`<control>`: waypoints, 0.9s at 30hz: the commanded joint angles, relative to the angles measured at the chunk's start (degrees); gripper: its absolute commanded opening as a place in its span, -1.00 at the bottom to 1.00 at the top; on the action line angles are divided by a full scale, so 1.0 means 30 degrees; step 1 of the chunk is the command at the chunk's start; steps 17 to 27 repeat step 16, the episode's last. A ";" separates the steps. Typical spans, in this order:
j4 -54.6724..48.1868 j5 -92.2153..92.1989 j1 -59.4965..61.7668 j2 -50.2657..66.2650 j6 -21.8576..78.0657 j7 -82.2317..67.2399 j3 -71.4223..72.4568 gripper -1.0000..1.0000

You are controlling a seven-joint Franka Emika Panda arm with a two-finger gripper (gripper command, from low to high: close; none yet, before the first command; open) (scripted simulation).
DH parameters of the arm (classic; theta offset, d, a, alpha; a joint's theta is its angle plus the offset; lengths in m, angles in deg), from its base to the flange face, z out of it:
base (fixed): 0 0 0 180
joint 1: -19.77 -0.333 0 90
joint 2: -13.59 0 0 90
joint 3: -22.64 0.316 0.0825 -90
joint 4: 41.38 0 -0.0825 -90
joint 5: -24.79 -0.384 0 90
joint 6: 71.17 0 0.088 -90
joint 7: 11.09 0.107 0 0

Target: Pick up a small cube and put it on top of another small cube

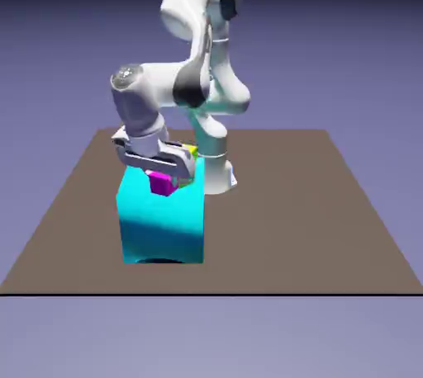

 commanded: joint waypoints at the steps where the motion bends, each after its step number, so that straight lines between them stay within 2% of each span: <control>1: 0.0253 0.0192 0.0124 -0.0693 0.0412 0.0238 0.0186 -1.00; 8: 0.1682 0.0970 0.0800 -0.4599 0.2709 0.1491 0.1235 -1.00; 13: 0.4769 0.0850 0.0737 -0.4201 -0.0776 0.1389 0.1310 -1.00; 14: 0.4769 0.0850 0.0737 -0.4201 -0.0776 0.1389 0.1310 1.00; 27: 0.4078 0.0877 0.0751 -0.4290 0.0004 0.1412 0.1293 1.00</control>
